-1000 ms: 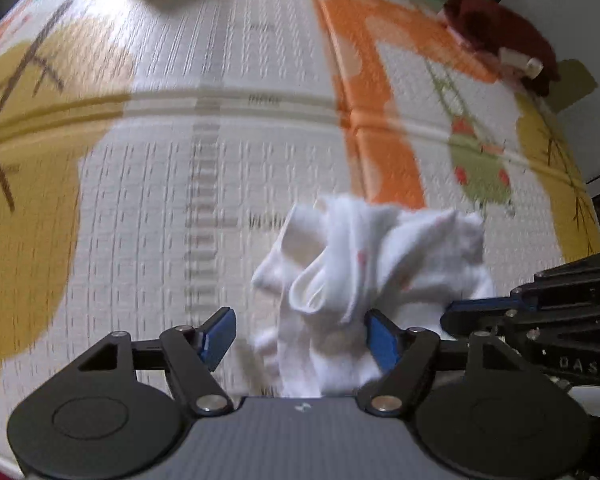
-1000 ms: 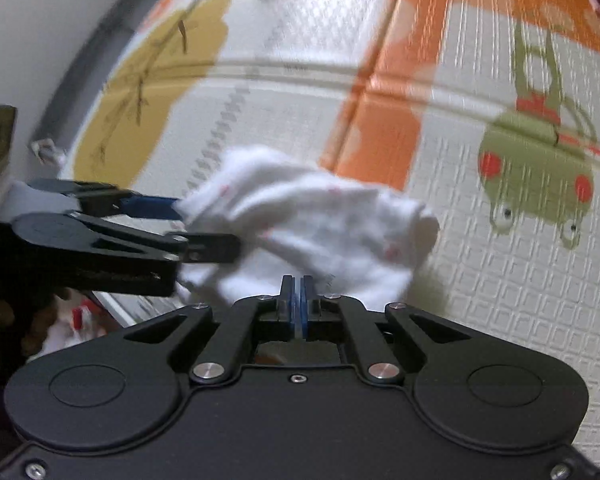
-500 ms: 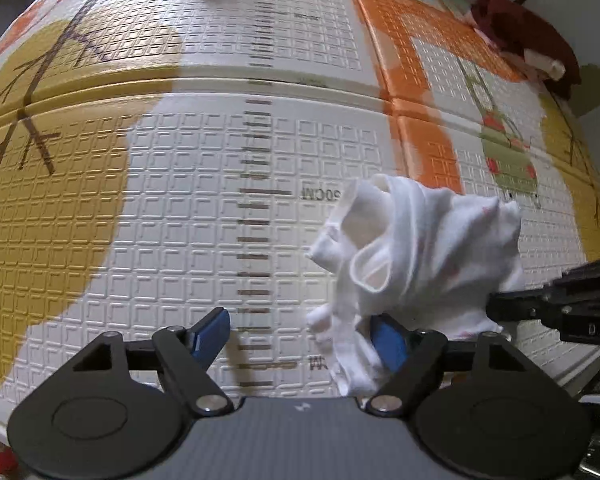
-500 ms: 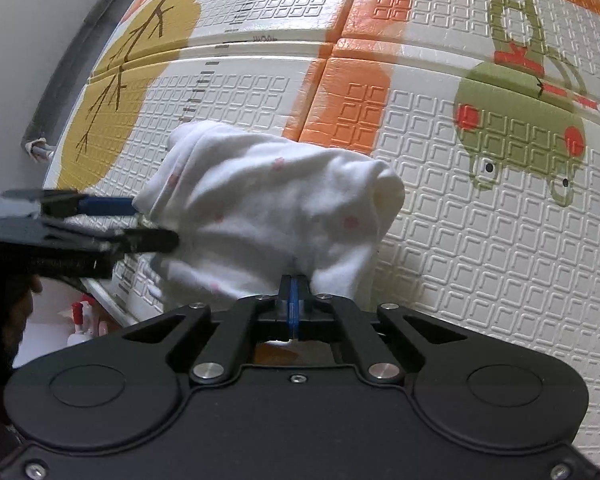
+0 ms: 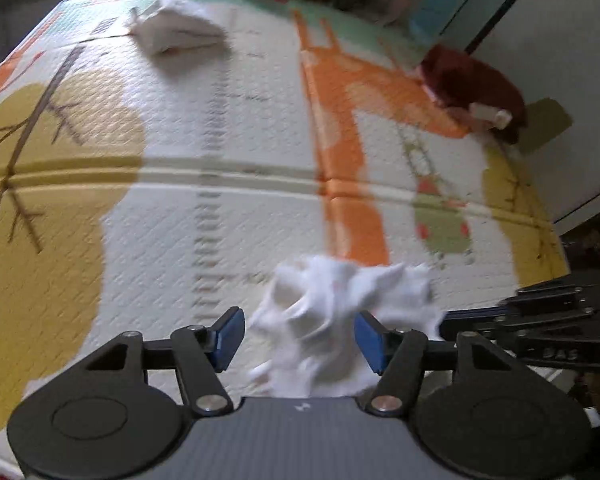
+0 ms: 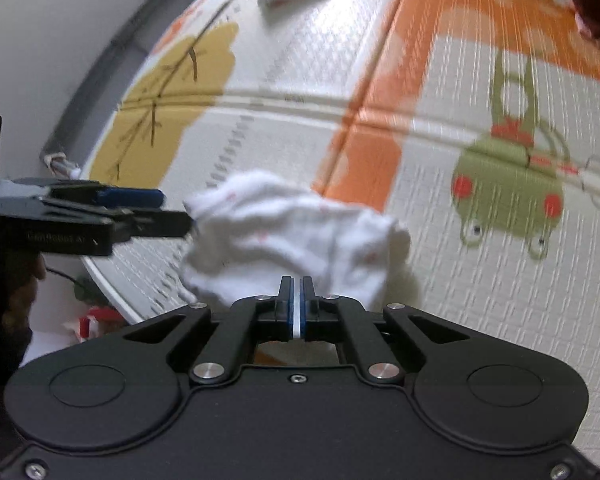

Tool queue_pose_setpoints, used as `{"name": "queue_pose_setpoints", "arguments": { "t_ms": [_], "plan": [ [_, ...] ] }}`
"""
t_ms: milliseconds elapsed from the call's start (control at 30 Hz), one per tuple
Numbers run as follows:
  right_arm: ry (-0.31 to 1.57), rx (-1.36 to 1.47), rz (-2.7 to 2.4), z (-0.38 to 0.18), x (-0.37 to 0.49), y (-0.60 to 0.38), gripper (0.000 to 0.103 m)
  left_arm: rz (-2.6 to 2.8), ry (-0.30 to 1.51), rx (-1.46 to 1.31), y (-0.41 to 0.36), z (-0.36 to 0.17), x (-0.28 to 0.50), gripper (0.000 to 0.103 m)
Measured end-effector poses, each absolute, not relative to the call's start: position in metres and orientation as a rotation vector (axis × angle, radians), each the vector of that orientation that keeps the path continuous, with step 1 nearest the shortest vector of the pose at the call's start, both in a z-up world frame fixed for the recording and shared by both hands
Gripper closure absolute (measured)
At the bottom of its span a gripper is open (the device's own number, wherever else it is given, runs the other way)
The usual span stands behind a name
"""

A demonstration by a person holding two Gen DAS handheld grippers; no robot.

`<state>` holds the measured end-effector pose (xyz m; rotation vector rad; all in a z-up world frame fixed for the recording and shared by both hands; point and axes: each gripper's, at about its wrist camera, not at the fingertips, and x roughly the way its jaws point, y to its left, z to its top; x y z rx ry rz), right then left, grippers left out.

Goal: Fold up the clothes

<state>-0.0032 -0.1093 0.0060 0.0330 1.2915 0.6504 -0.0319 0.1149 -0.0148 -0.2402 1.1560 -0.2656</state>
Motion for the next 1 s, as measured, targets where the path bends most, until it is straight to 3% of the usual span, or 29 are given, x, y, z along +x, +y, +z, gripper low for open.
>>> {"name": "queue_pose_setpoints", "arguments": {
  "t_ms": [233,433,600,633,700,733,1000],
  "plan": [
    [1.3,0.036,0.654,-0.004,0.002,-0.093,0.101,-0.177,1.22,-0.216,0.106,-0.041,-0.018,0.04],
    [1.377,-0.03,0.609,-0.039,-0.007,-0.091,0.102,-0.111,1.279,-0.269,0.126,-0.065,-0.02,0.03],
    [1.366,0.054,0.586,-0.034,-0.006,-0.113,0.101,-0.116,1.253,-0.291,0.138,-0.054,-0.028,0.031],
    [1.354,0.072,0.579,-0.03,-0.006,-0.119,0.097,-0.12,1.244,-0.292,0.141,-0.049,-0.029,0.032],
    [1.313,0.13,0.542,-0.02,-0.003,-0.134,0.073,-0.135,1.223,-0.29,0.144,-0.041,-0.033,0.032],
    [1.291,0.155,0.522,-0.016,-0.001,-0.141,0.055,-0.148,1.214,-0.291,0.145,-0.037,-0.034,0.031],
    [1.303,0.207,0.483,-0.022,0.011,-0.158,0.054,-0.238,1.247,-0.313,0.133,-0.046,-0.033,0.028]
  ]
}}
